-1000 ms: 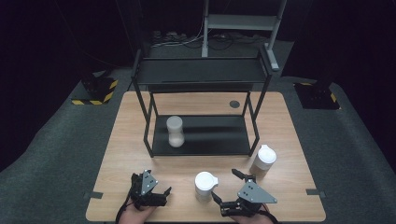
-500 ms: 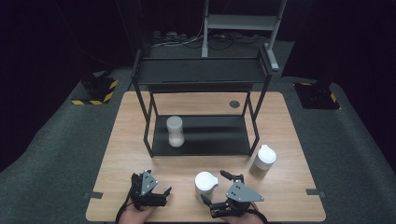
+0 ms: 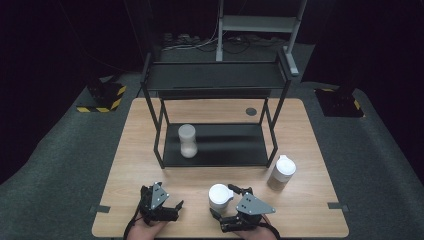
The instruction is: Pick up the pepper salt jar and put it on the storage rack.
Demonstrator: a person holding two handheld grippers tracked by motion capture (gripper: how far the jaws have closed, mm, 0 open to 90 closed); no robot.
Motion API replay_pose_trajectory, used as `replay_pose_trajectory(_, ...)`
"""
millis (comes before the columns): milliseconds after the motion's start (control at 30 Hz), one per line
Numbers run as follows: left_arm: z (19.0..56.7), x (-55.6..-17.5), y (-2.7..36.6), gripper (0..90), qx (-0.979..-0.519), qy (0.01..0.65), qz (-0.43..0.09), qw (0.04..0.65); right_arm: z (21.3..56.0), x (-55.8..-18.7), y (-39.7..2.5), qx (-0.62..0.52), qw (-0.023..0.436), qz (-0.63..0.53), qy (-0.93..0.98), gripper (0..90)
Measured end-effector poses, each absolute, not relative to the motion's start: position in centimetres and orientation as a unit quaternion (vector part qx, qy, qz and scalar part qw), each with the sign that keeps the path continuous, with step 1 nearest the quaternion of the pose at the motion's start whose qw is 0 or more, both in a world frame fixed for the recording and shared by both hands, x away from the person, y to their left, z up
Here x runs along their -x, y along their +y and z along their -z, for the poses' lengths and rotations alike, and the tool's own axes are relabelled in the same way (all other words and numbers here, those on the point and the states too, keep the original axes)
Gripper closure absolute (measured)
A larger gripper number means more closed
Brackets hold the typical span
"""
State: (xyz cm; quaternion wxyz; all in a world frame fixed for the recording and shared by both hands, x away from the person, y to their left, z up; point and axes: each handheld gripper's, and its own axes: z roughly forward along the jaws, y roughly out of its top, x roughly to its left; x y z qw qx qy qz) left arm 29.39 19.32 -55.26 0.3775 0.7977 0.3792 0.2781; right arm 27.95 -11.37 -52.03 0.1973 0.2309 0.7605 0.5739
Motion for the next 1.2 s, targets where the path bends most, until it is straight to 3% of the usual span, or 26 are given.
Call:
replay_pose_trajectory(567,55.3,-29.4,19.3,0.6,-0.798,0.380,-0.276,0.377,53.8,-28.6,-11.5,-0.228,0.180,-0.582,0.759,29.4)
replay_pose_trajectory(1200,55.2,-29.4,19.4,0.6,-0.797,0.379,-0.276,0.381,53.6,-28.4,-11.2,-0.231,0.186,-0.577,0.761,30.1)
